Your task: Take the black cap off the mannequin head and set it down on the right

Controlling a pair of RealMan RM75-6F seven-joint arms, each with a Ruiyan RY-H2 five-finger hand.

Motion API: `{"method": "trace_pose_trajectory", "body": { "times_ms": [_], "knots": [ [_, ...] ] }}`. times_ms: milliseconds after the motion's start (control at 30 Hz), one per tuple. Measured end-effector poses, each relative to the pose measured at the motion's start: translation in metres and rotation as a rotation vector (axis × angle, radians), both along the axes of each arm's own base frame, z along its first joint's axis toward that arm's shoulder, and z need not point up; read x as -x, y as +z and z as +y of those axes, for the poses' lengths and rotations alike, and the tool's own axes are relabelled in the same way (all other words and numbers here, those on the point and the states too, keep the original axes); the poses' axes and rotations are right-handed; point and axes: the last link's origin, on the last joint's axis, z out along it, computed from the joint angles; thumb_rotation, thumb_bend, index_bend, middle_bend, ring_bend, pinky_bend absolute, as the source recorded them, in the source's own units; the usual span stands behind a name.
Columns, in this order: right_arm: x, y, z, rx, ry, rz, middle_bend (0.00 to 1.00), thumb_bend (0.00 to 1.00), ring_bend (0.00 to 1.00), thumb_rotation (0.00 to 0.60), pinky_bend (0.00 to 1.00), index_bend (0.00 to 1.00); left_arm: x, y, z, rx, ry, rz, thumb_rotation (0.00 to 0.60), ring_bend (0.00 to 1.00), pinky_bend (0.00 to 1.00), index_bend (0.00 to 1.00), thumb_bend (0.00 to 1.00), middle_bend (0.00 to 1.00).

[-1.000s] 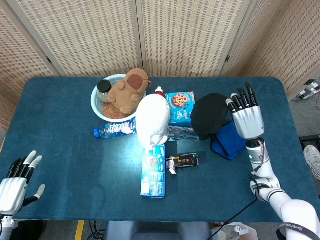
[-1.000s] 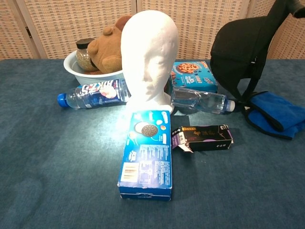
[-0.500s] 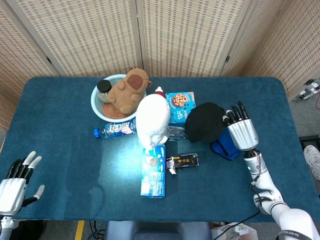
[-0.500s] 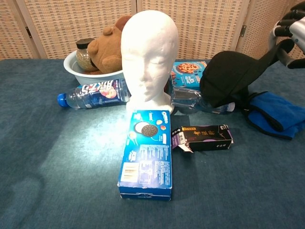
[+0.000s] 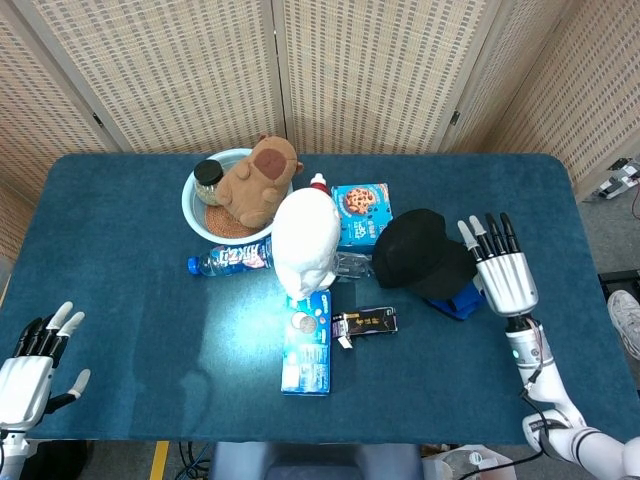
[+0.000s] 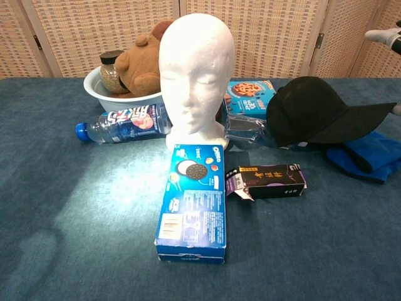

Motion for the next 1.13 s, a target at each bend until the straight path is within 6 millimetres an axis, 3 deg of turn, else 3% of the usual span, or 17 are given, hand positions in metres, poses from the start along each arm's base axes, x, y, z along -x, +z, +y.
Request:
{"method": "trace_pose_trajectory", "body": {
  "times_ms": [333, 500, 667, 1133],
  "knots": [
    [0.017, 0.028, 0.05, -0.053, -0.128, 0.041, 0.01, 0.0, 0.0, 0.6, 0.0, 0.0, -0.001, 0.0, -0.001, -0.002, -0.002, 0.0, 0.6, 0.0, 0.0, 0.1, 0.31, 0.0],
    [0.019, 0.04, 0.071, -0.085, -0.144, 0.014, 0.11, 0.0, 0.03, 0.6, 0.06, 0.02, -0.001, 0.001, -0.001, -0.003, -0.001, 0.001, 0.6, 0.0, 0.0, 0.1, 0.31, 0.0],
    [0.019, 0.054, 0.092, -0.132, -0.154, -0.038, 0.23, 0.0, 0.14, 0.6, 0.21, 0.19, -0.002, 0.001, -0.001, -0.004, -0.003, 0.0, 0.6, 0.0, 0.0, 0.1, 0.31, 0.0],
    [0.027, 0.079, 0.146, -0.232, -0.21, -0.181, 0.26, 0.0, 0.16, 0.6, 0.21, 0.23, -0.004, 0.0, 0.0, -0.002, -0.006, 0.002, 0.6, 0.0, 0.0, 0.1, 0.31, 0.0]
  ]
}}
